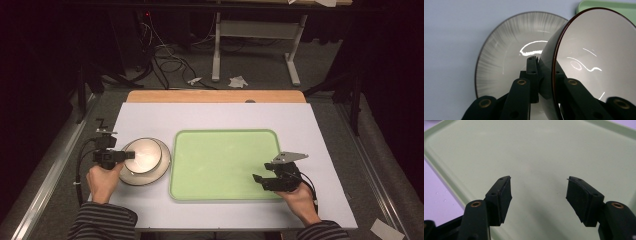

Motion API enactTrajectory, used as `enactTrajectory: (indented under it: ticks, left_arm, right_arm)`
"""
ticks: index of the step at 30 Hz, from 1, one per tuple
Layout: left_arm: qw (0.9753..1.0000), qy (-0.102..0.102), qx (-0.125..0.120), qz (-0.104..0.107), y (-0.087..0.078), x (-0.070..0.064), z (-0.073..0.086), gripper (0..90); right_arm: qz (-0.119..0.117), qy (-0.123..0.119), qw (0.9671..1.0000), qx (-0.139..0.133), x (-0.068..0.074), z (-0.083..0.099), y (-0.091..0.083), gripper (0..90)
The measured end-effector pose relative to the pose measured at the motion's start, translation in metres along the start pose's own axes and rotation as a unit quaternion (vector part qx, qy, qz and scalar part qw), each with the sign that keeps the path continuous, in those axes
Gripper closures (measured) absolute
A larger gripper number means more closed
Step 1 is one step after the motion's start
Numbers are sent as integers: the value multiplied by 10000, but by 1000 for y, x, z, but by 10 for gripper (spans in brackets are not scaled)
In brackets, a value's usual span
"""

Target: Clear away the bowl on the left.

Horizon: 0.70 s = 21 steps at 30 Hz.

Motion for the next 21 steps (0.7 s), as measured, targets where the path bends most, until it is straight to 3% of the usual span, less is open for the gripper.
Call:
enactTrajectory:
  ticks: [1,3,5,9,10,11,14,21]
  left_arm:
    - [9999,118,-66,-75,-5,-4,-2,824]
    - [9998,155,-86,-68,-7,-6,-3,824]
    - [9996,216,-132,79,-9,-11,-5,824]
    - [9991,380,-123,112,-10,-22,-8,824]
    - [9984,518,-119,177,-11,-31,-10,824]
    - [9984,518,-119,177,-11,-31,-10,825]
    - [9964,758,-83,382,-11,-47,-15,825]
    - [9929,1007,10,632,-4,-71,-23,825]
  right_arm:
    - [0,3,10000,-25,0,0,0,382]
    - [-2,22,10000,-13,0,0,-1,382]
    - [-1,41,10000,-11,-1,0,-1,382]
    - [-14,42,10000,4,0,0,-1,382]
    - [-13,36,10000,6,0,0,-1,382]
    - [-19,18,10000,-5,-1,0,-1,382]
    - [-10,67,10000,5,-2,0,-1,383]
    - [0,86,10000,-28,-4,0,-1,383]
Point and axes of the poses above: each handheld gripper's, and its own axes: y roughly forward along the jaws, z roughly out of its underside, x roughly to its left, the point moved 3 cm from there along y, roughly forward along the jaws, and after that the axes turned 11 degrees about z, right-handed, at the moved point
